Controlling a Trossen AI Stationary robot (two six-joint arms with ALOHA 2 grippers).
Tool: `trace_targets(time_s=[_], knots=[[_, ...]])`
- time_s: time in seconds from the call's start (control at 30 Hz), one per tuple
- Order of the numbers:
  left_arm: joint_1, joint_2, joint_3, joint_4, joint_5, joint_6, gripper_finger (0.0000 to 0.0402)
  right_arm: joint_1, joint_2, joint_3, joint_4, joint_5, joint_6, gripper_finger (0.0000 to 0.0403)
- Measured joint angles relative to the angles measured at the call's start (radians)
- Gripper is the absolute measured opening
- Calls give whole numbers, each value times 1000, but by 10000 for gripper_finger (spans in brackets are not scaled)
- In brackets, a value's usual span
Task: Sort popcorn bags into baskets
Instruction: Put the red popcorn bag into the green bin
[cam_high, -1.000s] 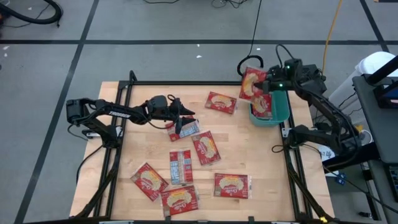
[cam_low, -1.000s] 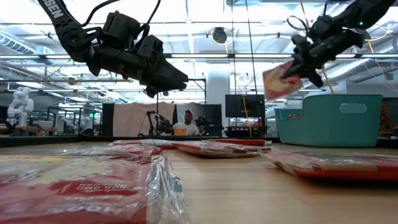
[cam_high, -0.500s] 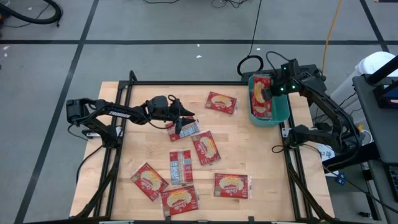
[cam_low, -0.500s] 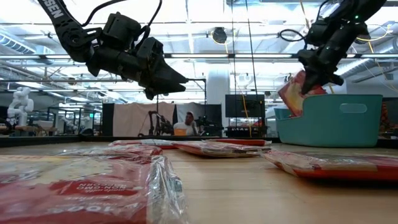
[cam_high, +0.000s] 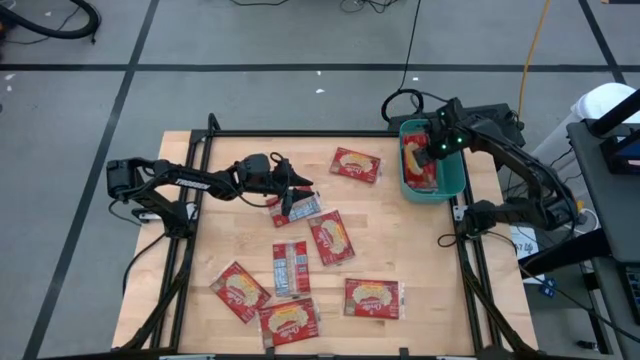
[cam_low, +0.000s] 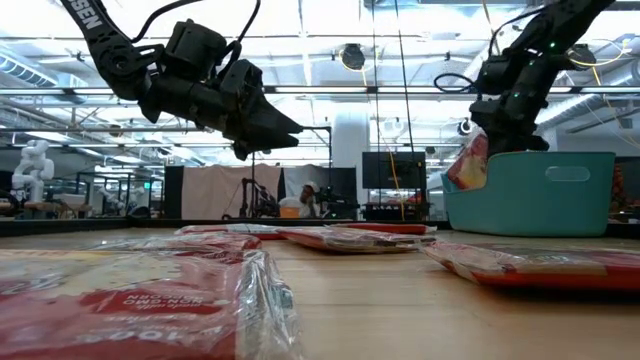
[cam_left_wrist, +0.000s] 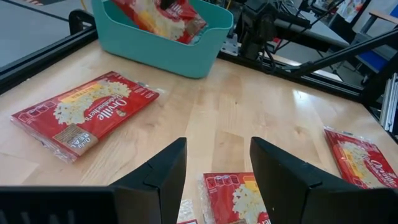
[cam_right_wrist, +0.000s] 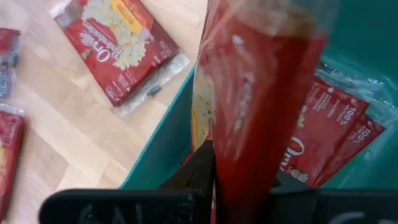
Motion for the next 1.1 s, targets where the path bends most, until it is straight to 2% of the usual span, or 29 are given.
trace_targets(time_s=[0.2, 0.5, 0.7, 0.9, 1.1], knots=[[0, 0, 0, 0, 0, 1, 180, 29, 48, 0, 14, 167, 10, 81], [0, 0, 0, 0, 0, 2, 180, 87, 46, 0, 106, 282, -27, 169], [0, 0, 0, -1, 0, 3, 179, 142, 19, 0, 151, 352, -47, 206], [0, 0, 0, -30, 0, 6, 179, 240, -101, 0, 232, 304, -2, 211], [0, 0, 0, -146, -47, 19, 179, 430, -210, -13, 333, 200, 58, 209]])
